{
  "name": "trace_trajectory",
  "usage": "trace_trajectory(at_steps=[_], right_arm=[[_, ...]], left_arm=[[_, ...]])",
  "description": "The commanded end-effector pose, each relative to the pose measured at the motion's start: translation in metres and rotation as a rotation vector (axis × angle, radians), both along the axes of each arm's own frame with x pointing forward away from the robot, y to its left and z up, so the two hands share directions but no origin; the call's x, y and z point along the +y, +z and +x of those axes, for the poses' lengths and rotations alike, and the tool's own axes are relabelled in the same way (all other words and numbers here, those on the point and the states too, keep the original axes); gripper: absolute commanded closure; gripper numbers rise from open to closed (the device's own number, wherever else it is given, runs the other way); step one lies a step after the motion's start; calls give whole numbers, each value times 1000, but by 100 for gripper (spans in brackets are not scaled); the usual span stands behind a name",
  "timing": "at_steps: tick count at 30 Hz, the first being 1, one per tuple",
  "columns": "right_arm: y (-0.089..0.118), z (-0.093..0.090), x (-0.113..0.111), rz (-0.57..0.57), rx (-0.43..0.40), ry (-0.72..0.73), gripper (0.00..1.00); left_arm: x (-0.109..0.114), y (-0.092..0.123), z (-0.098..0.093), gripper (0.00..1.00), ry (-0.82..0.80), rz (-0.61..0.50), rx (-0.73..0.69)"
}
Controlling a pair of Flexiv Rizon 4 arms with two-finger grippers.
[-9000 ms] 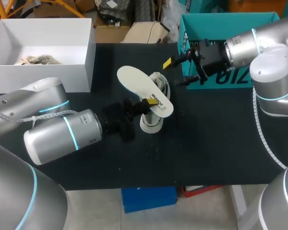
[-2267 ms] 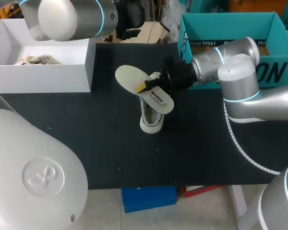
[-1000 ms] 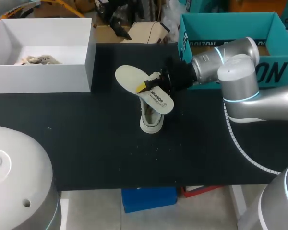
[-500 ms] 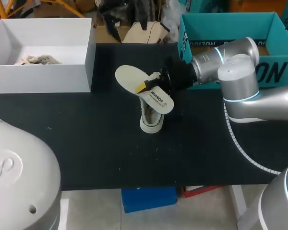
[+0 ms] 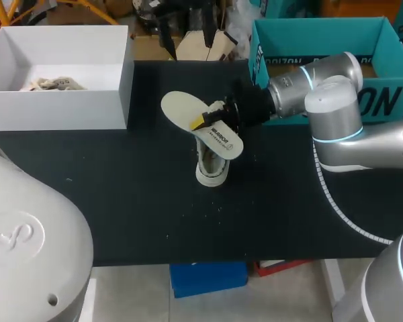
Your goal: Take the shoe out of the shoebox, open the shoe tongue, remove and reinsert the insole, then place the shoe into the shoebox
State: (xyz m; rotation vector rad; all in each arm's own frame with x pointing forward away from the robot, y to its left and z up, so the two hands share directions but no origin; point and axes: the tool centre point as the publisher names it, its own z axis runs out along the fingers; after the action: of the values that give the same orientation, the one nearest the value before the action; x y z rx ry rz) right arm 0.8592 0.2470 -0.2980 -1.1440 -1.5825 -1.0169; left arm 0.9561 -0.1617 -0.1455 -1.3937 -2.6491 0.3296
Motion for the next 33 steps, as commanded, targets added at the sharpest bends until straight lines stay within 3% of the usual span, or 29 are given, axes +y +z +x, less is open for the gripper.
trace_trajectory(at_steps=[1,6,24,33], right_arm=[[0,-1,1,-1,-1,-2,100],[0,-1,1,-1,-1,-2,100],[0,-1,1,-1,-1,-2,100],[0,-1,1,-1,-1,-2,100]], left_arm=[[-6,2,-19,0,1,20,-132],[-6,-1,-30,0,-4,-1,-152],[-15,-9,-75,0,57,77,-165],[-19,-25,-99,0,35,52,-168]])
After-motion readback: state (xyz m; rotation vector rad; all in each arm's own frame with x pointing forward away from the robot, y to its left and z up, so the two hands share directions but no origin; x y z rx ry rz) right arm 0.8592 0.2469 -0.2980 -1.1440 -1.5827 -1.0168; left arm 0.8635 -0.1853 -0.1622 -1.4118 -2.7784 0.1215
